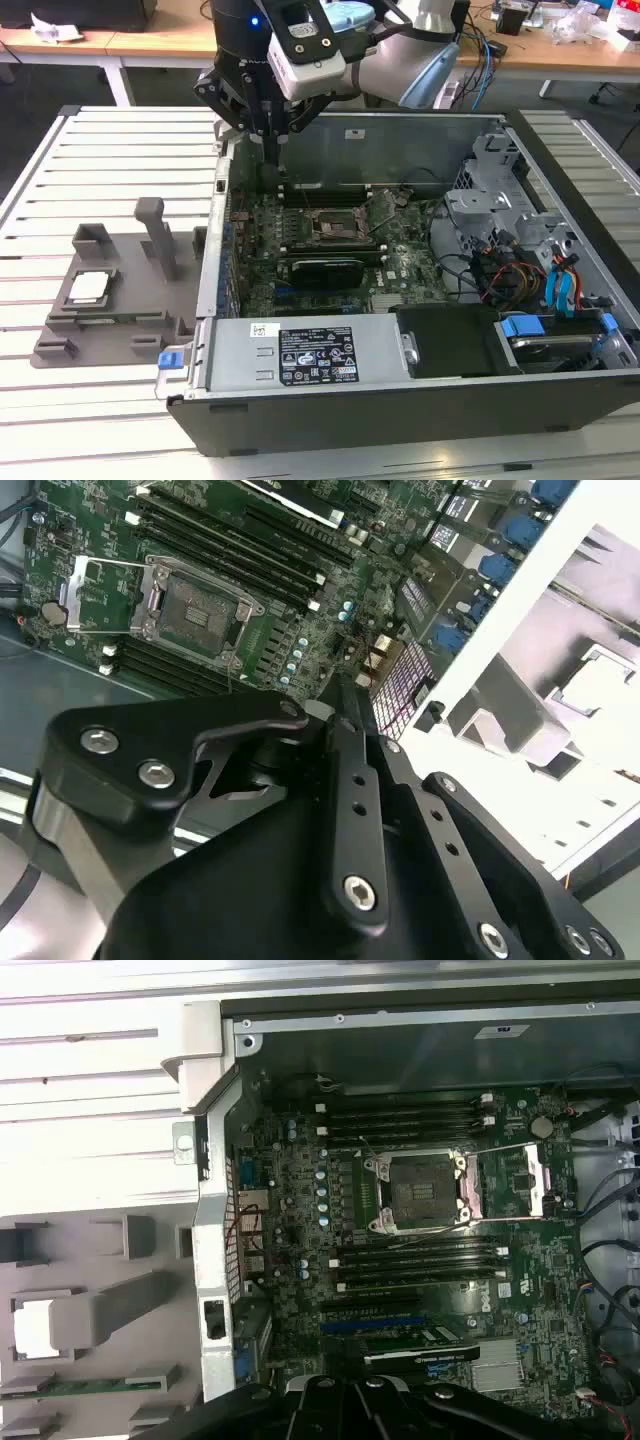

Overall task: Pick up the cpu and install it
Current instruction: 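Reach for the cpu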

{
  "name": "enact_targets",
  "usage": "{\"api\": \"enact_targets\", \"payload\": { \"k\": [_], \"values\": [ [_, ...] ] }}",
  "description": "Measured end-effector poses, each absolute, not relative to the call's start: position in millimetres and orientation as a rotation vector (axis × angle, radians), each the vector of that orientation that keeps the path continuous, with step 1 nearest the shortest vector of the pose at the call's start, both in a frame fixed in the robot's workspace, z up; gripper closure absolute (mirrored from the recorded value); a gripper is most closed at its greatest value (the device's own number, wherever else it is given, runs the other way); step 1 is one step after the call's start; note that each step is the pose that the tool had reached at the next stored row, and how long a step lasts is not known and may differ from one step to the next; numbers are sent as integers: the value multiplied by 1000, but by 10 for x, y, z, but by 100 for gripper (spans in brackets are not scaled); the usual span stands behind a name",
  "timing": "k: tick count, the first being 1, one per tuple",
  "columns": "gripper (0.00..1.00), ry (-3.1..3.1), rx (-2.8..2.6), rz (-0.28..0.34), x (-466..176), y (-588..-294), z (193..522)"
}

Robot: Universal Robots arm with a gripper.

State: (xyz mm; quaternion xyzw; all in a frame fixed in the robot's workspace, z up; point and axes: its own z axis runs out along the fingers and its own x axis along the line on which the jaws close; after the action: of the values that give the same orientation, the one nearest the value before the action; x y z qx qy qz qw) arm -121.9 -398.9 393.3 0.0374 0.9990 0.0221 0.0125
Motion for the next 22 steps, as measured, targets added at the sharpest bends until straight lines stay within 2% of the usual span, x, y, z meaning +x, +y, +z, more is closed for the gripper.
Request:
{"api": "enact_targets", "payload": {
  "k": [22],
  "values": [
    [89,3114,117,69,-1758,-3988,3933]
  ]
}}
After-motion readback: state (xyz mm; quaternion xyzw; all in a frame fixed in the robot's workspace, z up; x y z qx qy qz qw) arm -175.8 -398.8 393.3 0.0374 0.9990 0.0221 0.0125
